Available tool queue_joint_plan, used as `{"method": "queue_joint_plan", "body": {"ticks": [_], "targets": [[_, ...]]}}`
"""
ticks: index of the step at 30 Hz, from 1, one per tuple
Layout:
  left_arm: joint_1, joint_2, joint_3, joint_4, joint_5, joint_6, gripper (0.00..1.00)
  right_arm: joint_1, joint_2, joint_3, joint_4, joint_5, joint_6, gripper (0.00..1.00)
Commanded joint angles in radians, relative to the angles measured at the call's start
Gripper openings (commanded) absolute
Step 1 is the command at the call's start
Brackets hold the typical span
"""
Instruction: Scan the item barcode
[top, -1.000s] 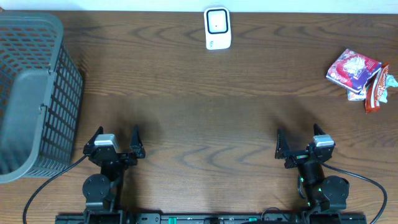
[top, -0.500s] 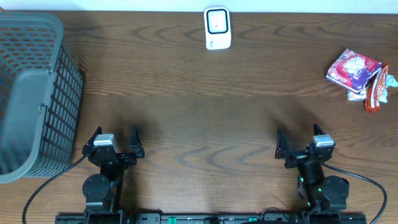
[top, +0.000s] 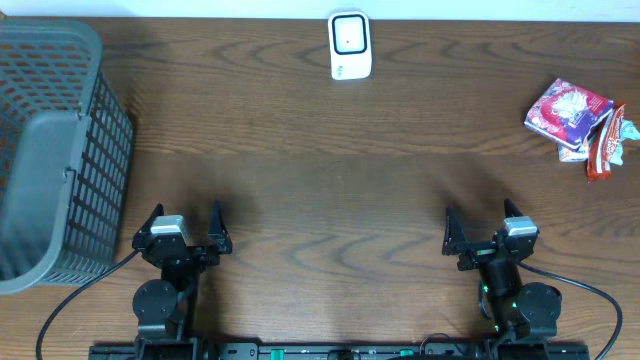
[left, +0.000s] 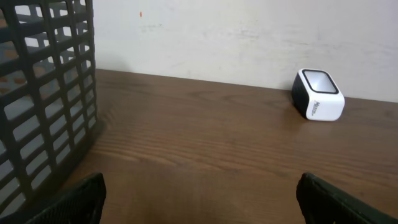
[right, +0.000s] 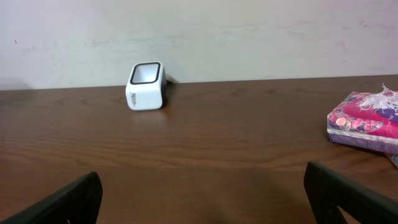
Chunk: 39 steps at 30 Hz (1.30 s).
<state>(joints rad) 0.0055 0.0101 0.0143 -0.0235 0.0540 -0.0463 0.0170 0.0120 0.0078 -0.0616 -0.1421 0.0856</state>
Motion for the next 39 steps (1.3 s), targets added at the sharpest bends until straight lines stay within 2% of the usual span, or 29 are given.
{"method": "queue_joint_plan", "body": {"ticks": [1,34,39], "targets": [[0.004,-0.006,-0.01,-0.047,-0.013,0.02,0.98,-0.004,-0.005,-0.002,-0.002,0.002,-0.013,0.99],[0.004,-0.006,-0.01,-0.047,-0.013,0.02,0.98,-0.04,-0.006,-0.002,-0.003,0.013,-0.015,0.99],[0.004,-0.006,-0.01,-0.047,-0.013,0.02,0.98,-0.04,-0.006,-0.002,-0.008,0.039,-0.06,0.99]]}}
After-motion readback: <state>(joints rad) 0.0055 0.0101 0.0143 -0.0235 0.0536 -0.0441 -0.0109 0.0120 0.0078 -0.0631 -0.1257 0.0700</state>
